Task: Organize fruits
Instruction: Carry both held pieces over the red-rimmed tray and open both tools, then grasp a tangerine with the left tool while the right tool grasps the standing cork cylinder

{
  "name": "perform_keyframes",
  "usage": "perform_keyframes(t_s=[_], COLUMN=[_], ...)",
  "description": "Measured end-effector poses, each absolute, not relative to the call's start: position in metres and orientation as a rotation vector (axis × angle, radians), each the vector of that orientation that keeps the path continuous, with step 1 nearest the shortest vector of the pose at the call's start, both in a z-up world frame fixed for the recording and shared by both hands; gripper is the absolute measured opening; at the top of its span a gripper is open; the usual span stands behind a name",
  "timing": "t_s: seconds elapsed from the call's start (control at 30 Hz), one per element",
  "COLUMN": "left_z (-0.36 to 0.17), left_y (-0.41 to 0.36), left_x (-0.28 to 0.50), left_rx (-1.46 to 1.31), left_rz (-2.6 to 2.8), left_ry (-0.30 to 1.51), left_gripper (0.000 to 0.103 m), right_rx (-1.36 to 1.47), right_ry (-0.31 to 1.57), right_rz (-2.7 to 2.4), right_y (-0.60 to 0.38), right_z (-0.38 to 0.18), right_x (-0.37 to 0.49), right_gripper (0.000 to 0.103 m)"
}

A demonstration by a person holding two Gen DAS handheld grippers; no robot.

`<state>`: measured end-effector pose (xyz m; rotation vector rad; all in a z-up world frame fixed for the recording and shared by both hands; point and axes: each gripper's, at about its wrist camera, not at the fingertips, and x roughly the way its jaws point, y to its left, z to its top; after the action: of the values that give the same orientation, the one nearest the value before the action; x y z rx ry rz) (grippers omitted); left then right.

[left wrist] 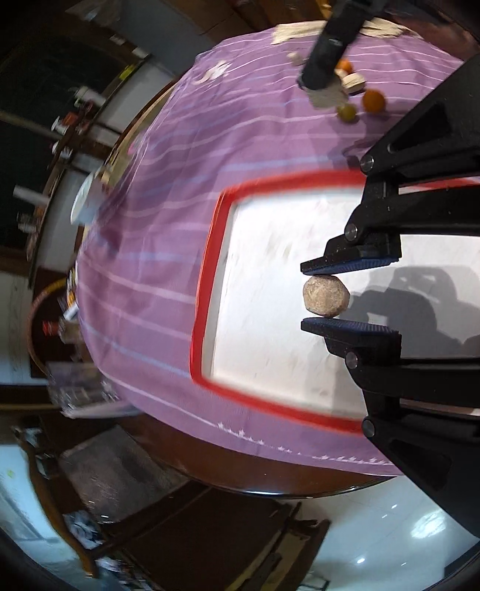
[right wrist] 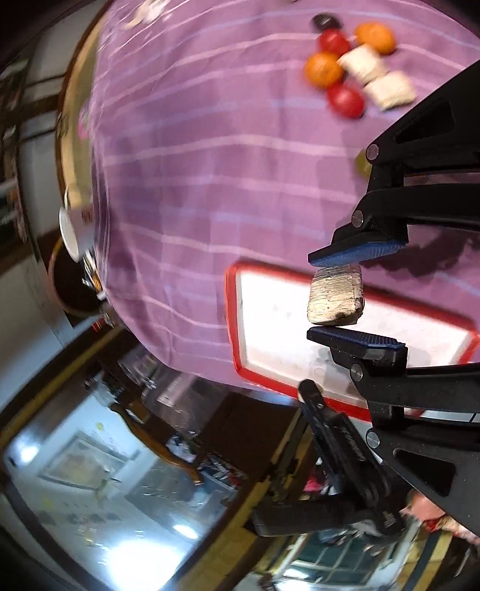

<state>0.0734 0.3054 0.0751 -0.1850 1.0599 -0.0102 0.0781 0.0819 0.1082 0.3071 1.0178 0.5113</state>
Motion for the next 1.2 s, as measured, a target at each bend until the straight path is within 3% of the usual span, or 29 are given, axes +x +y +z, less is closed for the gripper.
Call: perform_keyframes(t_s=[0.23, 0.6, 0.67, 0.73, 0.97, 1.2], left_z=[0.047, 0.028, 0.028, 0.030, 0.049, 0.088], left_y=[0.338, 0.348, 0.346, 0.345, 0.351, 0.346], left_x=[0.112, 0.133, 0.133, 0.131, 0.120, 0.085], left_rx=[-0.268, -0.253, -0.247, -0.242, -0.281, -0.311], left_rz=[-0.017, -0.023, -0.032, -0.026, -0.002, 0.040], left_ry=[1.103, 1.124, 1.121, 1.112, 1.083, 1.015], left_gripper=[0.023, 0.024, 0.032, 0.048, 0.050, 0.061], right_rx=[0.124, 0.085, 0.084, 0.083, 0.122, 0.210], right_ry=[1.025, 1.068, 1.059, 1.055, 1.033, 0.979], right_rz=[0.464, 0.413, 0.401, 0.398, 0.398, 0.399], right_y=[0.146, 0.172, 0.172, 0.172, 0.160, 0.121], right_z=[0.081, 0.049, 0.048, 0.050, 0.063, 0.090], right_x=[0.105, 0.125, 0.125, 0.126, 0.120, 0.091], right_gripper=[0.036, 0.037, 0.038, 0.038, 0.038, 0.038])
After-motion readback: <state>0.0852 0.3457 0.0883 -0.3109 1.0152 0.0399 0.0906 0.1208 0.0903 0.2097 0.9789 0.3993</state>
